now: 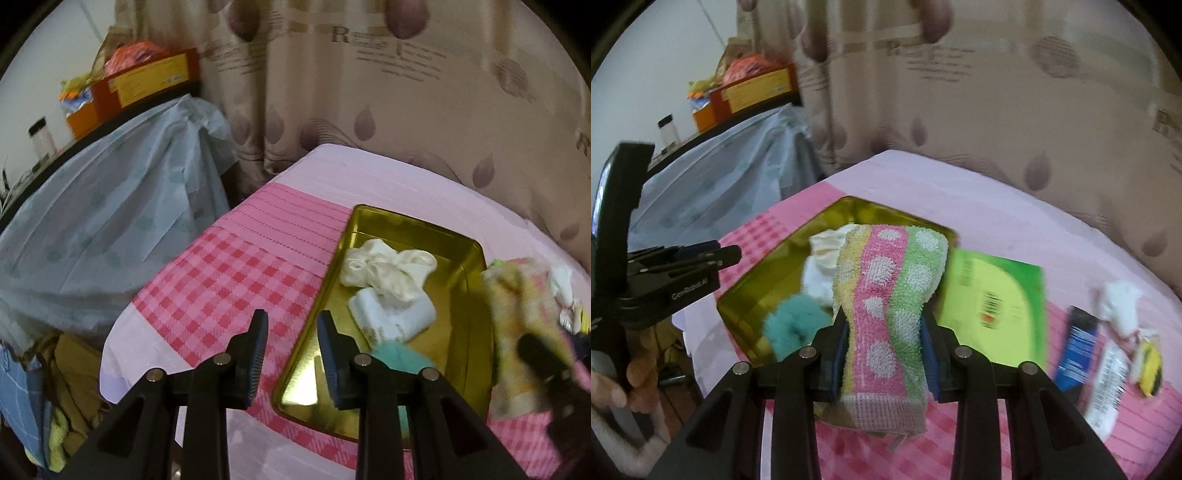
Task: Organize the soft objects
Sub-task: 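Carry the pink-green striped towel into the gold tin and open the right tool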
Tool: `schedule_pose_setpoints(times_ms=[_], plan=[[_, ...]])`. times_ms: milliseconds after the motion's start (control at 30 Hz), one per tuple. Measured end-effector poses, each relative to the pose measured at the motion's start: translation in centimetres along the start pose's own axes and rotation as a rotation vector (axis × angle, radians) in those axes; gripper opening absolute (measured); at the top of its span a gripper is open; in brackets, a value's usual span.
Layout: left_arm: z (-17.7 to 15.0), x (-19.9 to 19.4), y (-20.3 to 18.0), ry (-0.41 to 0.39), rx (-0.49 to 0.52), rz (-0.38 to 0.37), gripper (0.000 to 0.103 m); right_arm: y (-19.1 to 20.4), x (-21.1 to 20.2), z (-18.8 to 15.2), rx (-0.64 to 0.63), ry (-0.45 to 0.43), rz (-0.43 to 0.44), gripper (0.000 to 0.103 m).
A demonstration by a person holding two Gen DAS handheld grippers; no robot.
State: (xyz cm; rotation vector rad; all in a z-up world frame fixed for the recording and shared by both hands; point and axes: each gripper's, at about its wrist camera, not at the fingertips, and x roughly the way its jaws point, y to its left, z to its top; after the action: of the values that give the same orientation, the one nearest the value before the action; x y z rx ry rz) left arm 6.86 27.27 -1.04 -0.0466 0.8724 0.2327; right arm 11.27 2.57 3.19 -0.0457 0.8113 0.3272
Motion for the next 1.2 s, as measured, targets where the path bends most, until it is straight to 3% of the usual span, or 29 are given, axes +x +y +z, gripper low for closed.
schedule_pose_setpoints(times_ms=[433,567,633,800,1000,1200], plan=[[0.1,0.8,1.2,0.029,-0.053,-0.010,0.031,3.4,5.9,1.0,-0.041,0.074,0.010,0.032],[0.1,1.1,1.0,0.035,-0.041,-0.012,0.031,3.3,6.3,0.8,-0.033,0.086,0.021,0.038],[0.0,1.0,0.9,0.035,-0.036,-0.014,0.031,3.2,6.2,0.7,-0.024,0.079,0.026,0.047],[-0.1,1.1,0.9,0.039,-0.034,-0.017,0.031,2.4,3.4,0.5,-0.002,0.027,0.039,0.058],[-0.3,1.0,0.5,0.034,-0.015,-0.011,0.031,-1.2,-1.7,-1.5,0.007,-0.033,-0.029,0.061],[-0.6,0.7,-0.4,0.023,0.022,-0.001,0.031,-10.2,-5.6,-4.6,0.107,-0.028,-0.188,0.062]])
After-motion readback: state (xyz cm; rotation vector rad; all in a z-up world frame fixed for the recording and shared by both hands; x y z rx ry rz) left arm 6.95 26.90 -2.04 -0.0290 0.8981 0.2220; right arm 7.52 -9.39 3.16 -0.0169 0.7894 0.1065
